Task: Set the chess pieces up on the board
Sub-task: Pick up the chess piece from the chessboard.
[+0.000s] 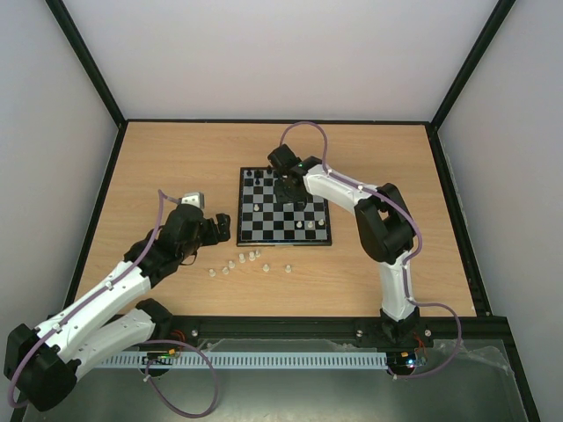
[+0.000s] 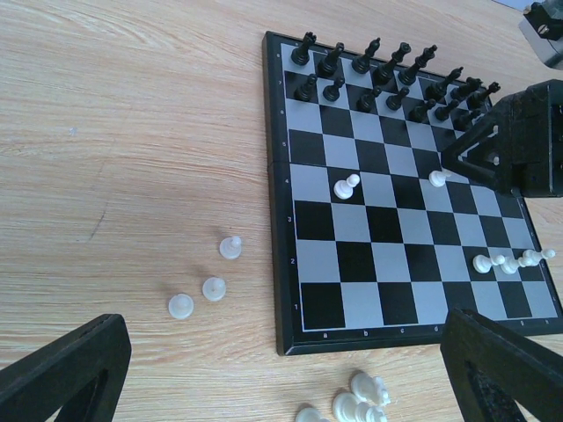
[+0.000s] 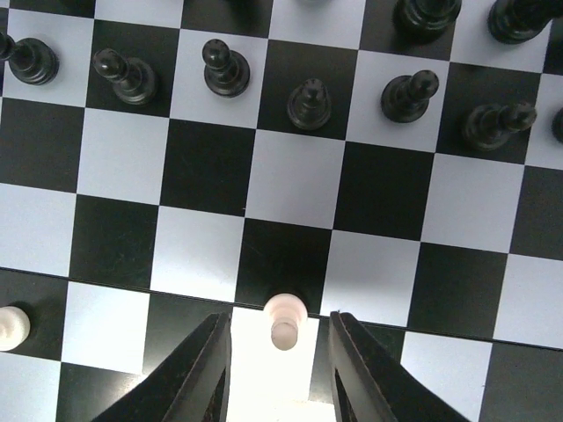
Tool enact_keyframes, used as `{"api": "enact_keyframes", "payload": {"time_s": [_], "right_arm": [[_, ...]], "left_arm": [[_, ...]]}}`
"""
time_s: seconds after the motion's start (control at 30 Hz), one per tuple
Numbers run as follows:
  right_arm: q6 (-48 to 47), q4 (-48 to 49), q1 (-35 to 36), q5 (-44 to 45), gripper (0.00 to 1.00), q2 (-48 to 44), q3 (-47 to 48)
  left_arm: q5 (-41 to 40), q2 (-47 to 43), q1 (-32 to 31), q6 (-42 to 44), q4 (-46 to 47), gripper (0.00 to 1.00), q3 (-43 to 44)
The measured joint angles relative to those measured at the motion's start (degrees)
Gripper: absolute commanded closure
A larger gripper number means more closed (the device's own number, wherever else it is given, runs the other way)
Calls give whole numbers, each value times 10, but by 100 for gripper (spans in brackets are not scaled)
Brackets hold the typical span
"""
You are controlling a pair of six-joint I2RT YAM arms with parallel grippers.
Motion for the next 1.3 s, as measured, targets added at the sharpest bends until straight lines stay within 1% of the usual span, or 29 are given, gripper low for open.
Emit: {"api": "enact_keyframes", "payload": {"time_s": [0.2, 0.23, 0.3, 0.4, 0.47, 0.5, 0.57, 0.6, 0.73, 0.77, 0.9, 1.2, 1.3], "right_arm": [[-1, 8, 0, -13, 71, 1, -5], [-1, 10, 0, -15, 72, 1, -9], [-1, 12, 0, -17, 76, 2, -19], [-1, 12, 0, -20, 80, 7, -28], [-2, 12, 0, -22, 81, 12, -28], [-1, 12, 0, -23, 80, 13, -28], [-2, 13, 0, -23, 67, 15, -28], [-2, 13, -1, -24, 63, 16, -28], [-3, 14, -1, -25, 60, 16, -28], [-3, 15, -1, -24, 61, 16, -28], [-4, 15, -1, -24, 69, 16, -28], [-10, 15, -1, -22, 75, 16, 5], [-12, 15, -2, -21, 76, 16, 12]], "left_arm": [[0, 0, 0, 0, 0, 0, 0], [0, 0, 0, 0, 0, 0, 0], [0, 0, 0, 0, 0, 0, 0], [0, 0, 0, 0, 0, 1, 0], [0, 0, 0, 0, 0, 0, 0], [0, 0, 0, 0, 0, 0, 0], [0, 0, 0, 0, 0, 0, 0], [0, 0, 0, 0, 0, 0, 0], [0, 0, 0, 0, 0, 1, -2], [0, 0, 0, 0, 0, 1, -2], [0, 0, 0, 0, 0, 0, -2], [-3, 0, 0, -2, 0, 1, -6], [-3, 0, 0, -2, 0, 0, -6]]}}
